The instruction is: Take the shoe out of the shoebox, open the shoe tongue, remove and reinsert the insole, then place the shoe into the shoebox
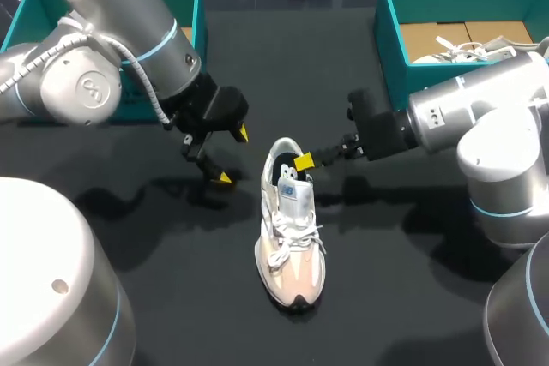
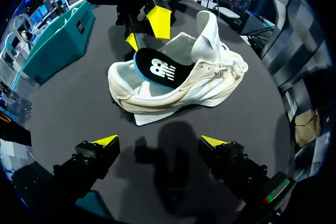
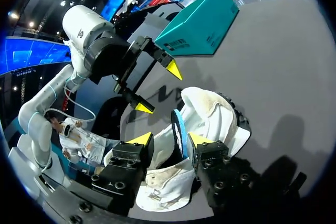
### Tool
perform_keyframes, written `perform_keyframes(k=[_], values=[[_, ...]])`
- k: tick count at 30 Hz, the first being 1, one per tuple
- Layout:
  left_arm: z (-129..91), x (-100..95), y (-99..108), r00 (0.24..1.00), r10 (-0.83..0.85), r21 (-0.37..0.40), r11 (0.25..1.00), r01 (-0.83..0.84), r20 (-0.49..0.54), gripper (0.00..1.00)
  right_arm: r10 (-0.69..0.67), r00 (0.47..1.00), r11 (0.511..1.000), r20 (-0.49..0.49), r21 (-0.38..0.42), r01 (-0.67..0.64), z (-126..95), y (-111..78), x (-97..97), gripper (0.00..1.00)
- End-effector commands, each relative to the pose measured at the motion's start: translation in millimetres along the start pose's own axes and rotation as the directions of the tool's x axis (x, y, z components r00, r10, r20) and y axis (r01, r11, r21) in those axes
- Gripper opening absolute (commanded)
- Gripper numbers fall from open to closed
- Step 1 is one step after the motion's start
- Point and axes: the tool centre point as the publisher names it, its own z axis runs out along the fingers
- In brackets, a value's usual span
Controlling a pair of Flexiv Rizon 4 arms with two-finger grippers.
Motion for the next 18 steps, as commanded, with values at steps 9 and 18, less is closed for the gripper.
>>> perform_keyframes(k=[9, 18], values=[[-32, -1.6, 24, 0.998, 0.07, -0.075, 0.995, -0.069, 0.004, 1.0, 0.09, 0.992, 0.996, 0.084, 0.011, -0.091, -43, -8.7, -3.7, 0.4], [-63, -10.2, 42, 0.989, 0.141, -0.07, 0.987, -0.144, -0.043, 1.0, 0.166, 0.97, 0.982, 0.177, 0.058, -0.179, -78, -7.7, 0.4, 0.38]])
